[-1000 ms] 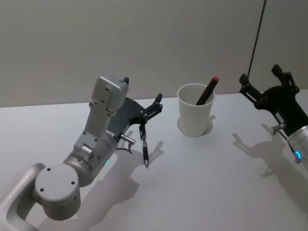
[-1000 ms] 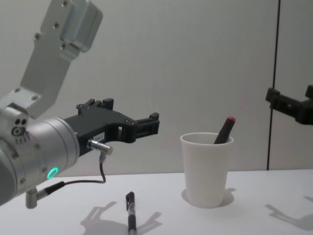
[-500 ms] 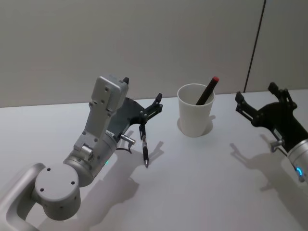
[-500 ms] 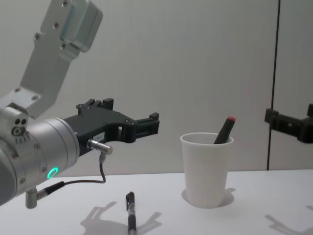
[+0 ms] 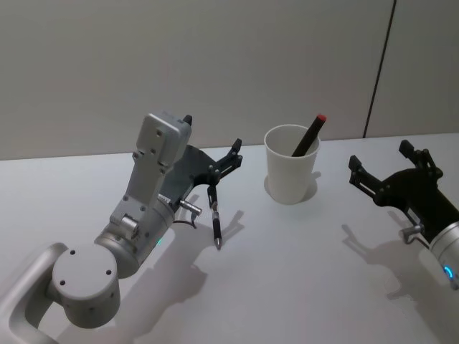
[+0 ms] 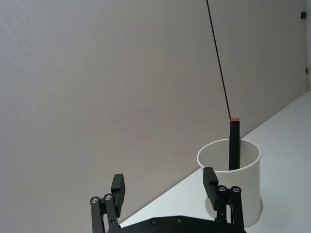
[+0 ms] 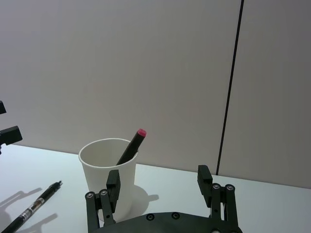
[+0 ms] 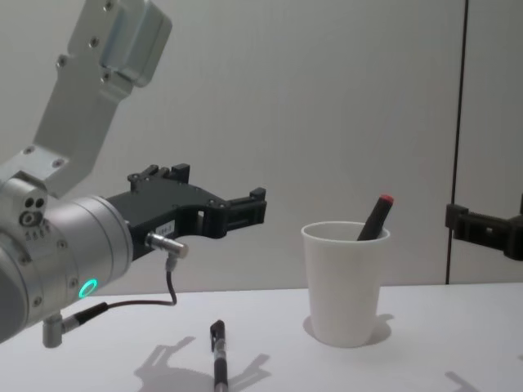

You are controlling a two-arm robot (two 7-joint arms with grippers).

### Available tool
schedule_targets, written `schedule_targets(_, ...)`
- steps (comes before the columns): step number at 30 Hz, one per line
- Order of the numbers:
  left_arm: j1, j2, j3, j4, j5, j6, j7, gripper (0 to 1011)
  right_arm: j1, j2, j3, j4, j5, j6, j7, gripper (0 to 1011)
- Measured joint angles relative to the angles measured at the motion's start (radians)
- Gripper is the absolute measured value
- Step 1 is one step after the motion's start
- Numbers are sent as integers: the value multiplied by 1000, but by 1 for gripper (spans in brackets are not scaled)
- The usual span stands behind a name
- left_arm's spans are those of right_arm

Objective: Place the pen into the pen holder.

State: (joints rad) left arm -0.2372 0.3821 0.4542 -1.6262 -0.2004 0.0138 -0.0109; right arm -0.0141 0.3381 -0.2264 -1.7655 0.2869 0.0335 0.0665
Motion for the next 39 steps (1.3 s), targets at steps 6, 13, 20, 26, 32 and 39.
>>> schedule_targets(6,0,0,0,0,0,0,0,1001,-1,0,0,-1,0,1,-1,1001)
schedule_targets(13,1,0,-1,-1,-1,4,-4,1001,-1,0,0,-1,0,1,-1,1001)
schedule_targets(20,11,10,-4,-17,-20,30,-22,1001,-1,-1,1,-1,0,1,0,1002)
schedule_targets(26,26,20,-7,-36,-38,55,-34,1001,-1,-1,1,-1,0,1,0,1001)
schedule_targets(32,45,34,-9,-62,-62,92,-48,1001,-1,-1,1,-1,0,0,0,1002)
schedule_targets(39,65,45,-9,-87,-88,137,-59,1001,-1,-1,1,-1,0,0,0,1001)
